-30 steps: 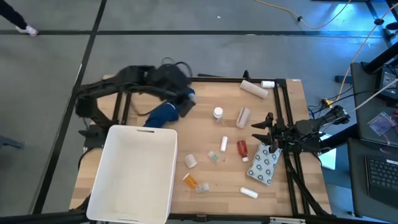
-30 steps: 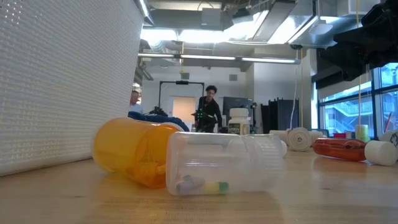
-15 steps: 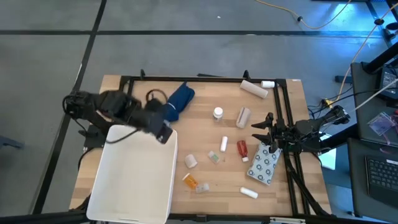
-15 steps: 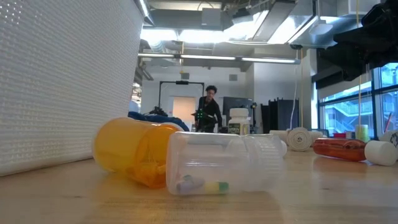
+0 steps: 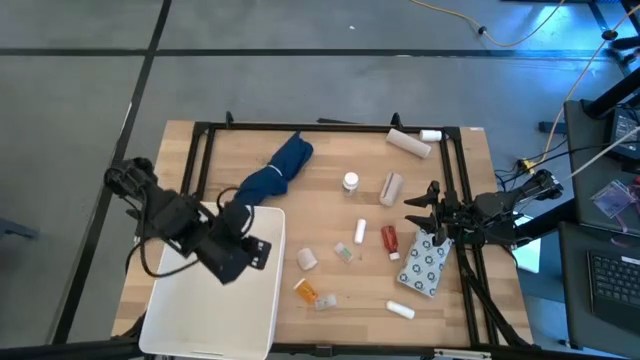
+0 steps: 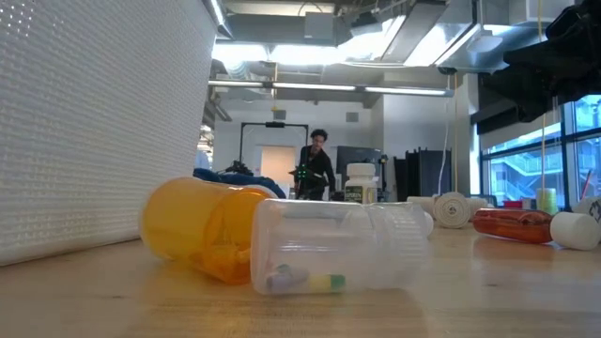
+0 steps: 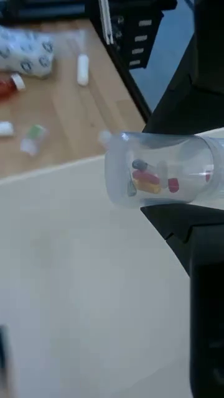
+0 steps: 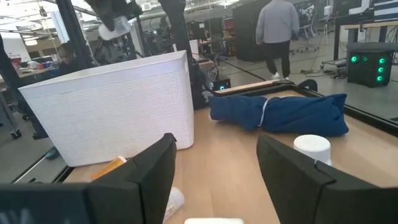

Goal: Pick & place medical supplies in basket/bin
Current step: Put the top transparent medicine bottle into the white bin

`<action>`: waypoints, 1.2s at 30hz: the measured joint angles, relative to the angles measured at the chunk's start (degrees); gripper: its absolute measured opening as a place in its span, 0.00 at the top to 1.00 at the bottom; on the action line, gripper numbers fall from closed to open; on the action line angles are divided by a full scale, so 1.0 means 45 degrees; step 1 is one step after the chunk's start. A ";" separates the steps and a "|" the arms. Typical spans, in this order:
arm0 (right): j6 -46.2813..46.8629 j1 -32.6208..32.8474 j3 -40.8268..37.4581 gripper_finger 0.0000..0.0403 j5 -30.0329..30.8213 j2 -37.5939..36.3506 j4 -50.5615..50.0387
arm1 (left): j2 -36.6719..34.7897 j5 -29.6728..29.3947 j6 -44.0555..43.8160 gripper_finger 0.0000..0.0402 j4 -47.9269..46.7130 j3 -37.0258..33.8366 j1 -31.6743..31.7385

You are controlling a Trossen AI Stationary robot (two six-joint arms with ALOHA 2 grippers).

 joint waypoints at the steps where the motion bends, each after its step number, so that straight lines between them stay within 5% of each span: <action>1: 0.0000 0.0000 0.0000 0.44 0.0004 0.0000 0.0000 | 0.0044 0.0154 -0.0312 0.64 0.0007 -0.0192 -0.0073; 8: -0.0174 -0.0003 0.0000 0.44 0.0004 0.0000 0.0000 | -0.0193 0.2171 -0.2060 0.64 -0.0045 -0.3087 -0.0176; 14: -0.0328 -0.0001 0.0000 0.44 0.0009 0.0000 0.0000 | -0.0996 0.2264 -0.3128 0.64 -0.0046 -0.5560 -0.0096; 22: -0.0270 0.0000 0.0000 0.44 0.0009 0.0000 0.0000 | -0.1720 0.3774 -0.3246 0.64 0.1254 -0.8828 0.0191; 36: -0.0270 0.0000 0.0000 0.44 0.0009 0.0005 0.0005 | -0.1910 0.4096 -0.2688 0.64 0.3712 -1.3114 0.1182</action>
